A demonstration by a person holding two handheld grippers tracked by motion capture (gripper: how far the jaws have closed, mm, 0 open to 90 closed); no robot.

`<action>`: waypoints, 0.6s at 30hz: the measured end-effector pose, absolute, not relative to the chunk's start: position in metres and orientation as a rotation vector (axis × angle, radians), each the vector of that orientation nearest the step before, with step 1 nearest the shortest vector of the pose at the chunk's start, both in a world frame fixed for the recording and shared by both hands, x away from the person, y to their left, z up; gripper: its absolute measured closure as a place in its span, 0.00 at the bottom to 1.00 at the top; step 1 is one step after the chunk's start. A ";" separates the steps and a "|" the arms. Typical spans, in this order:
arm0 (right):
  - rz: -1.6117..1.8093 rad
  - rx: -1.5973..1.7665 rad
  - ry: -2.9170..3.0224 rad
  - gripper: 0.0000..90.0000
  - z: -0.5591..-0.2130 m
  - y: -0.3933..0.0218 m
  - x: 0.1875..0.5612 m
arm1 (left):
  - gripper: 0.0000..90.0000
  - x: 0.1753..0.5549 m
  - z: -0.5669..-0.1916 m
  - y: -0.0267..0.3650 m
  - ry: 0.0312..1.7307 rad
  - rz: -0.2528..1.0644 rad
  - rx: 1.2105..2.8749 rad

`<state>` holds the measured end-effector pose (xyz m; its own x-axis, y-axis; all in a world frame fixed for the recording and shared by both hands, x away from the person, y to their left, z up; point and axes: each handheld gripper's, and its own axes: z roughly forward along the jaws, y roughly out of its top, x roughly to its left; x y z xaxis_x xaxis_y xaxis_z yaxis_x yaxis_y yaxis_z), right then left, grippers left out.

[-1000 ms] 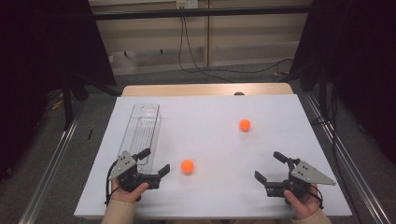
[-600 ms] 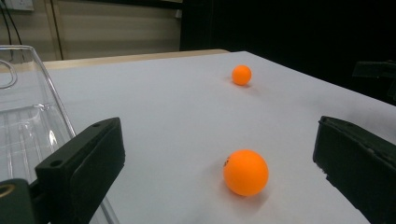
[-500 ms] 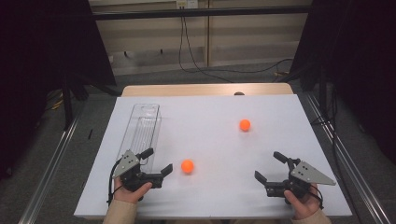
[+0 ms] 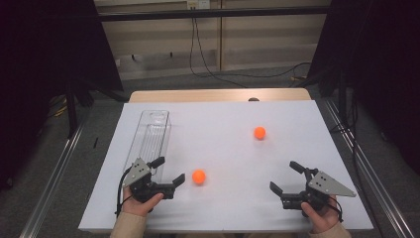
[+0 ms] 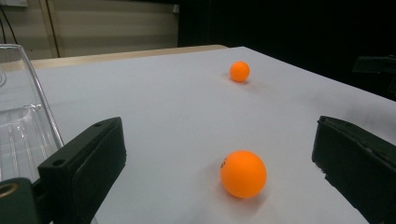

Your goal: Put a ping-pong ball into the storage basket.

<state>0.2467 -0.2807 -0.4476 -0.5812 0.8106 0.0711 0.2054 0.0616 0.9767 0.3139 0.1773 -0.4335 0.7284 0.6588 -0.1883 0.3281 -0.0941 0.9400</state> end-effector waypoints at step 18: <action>1.554 1.007 1.837 0.03 -0.447 -0.281 0.247 | 0.04 0.315 -0.434 0.168 0.791 0.303 1.737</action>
<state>0.2467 -0.2805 -0.4474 -0.5839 0.8088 0.0700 0.2033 0.0622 0.9771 0.3152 0.1682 -0.4340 0.7400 0.6446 -0.1921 0.3513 -0.1268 0.9276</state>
